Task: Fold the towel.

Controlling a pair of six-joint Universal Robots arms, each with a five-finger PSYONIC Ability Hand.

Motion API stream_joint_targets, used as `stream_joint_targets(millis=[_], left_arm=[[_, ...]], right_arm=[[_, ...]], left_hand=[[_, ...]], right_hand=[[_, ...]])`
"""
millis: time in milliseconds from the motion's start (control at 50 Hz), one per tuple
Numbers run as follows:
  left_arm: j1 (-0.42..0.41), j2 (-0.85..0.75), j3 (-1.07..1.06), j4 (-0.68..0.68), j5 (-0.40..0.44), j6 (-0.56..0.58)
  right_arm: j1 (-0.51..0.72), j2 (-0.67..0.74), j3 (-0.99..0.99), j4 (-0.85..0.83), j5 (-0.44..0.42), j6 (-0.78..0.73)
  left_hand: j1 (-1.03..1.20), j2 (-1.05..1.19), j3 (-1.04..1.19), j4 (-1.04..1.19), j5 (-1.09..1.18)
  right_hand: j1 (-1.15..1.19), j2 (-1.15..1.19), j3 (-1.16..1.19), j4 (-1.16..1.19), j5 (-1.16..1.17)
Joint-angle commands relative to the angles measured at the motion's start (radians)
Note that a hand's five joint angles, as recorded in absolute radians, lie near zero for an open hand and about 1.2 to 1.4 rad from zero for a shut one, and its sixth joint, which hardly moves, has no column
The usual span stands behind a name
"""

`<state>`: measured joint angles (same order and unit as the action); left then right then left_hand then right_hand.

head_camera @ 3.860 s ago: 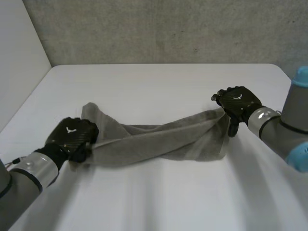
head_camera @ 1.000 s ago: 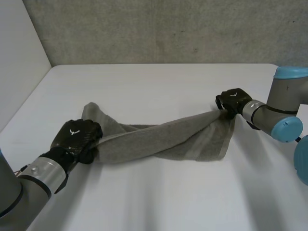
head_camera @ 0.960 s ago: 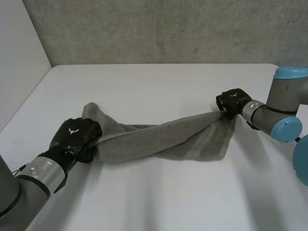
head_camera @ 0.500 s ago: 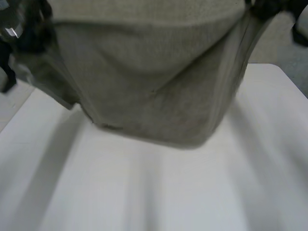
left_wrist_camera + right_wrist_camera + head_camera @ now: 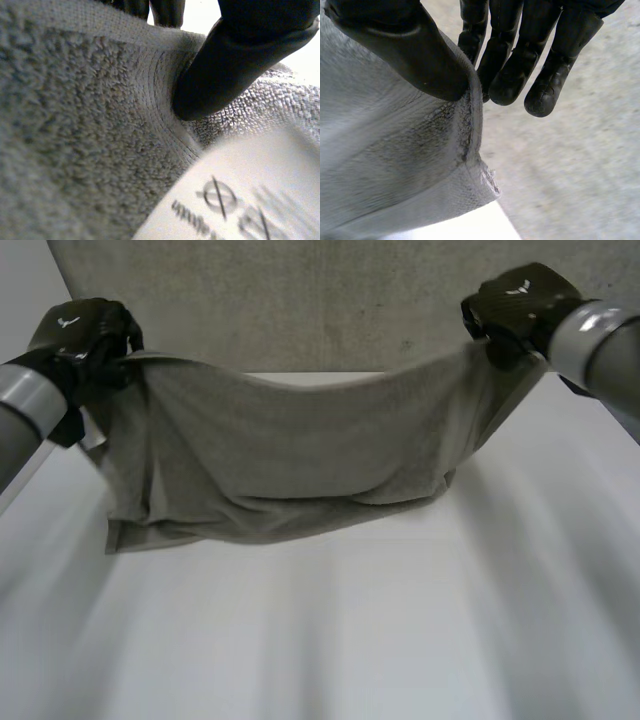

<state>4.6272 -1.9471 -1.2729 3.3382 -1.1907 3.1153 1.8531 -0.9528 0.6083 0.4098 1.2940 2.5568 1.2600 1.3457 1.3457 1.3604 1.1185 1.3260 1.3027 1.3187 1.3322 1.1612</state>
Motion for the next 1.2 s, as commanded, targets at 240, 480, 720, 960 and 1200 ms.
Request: stream_joint_targets(millis=[240,480,720,960,1200], left_arm=[[-0.105,-0.121,0.541,0.095,-0.173,-0.020],[-0.013,0.046,-0.338,0.397,0.078,-0.004],[0.018,0.056,-0.634,0.557,0.129,0.039],[0.031,0.020,-0.643,0.549,0.125,0.240],[0.065,0.028,-0.643,0.549,0.118,0.240]], right_arm=[[0.092,-0.058,0.027,-0.434,0.153,0.135],[-0.032,-0.294,0.804,-0.534,-0.119,0.166],[-0.064,-0.276,1.176,-0.700,-0.121,0.077],[-0.058,-0.224,1.170,-0.698,-0.113,0.071],[-0.055,-0.231,1.148,-0.680,-0.101,0.155]], left_hand=[[0.136,0.051,0.051,0.036,0.103],[0.136,0.051,0.051,0.036,0.103],[0.136,0.051,0.051,0.036,0.103],[0.136,0.051,0.051,0.036,0.103],[0.136,0.051,0.051,0.036,0.103]], right_hand=[[0.070,0.094,0.078,0.064,0.061],[0.070,0.094,0.078,0.064,0.061],[0.070,0.094,0.078,0.064,0.061],[0.070,0.094,0.078,0.064,0.061],[-0.436,-0.412,-0.428,-0.442,-0.446]])
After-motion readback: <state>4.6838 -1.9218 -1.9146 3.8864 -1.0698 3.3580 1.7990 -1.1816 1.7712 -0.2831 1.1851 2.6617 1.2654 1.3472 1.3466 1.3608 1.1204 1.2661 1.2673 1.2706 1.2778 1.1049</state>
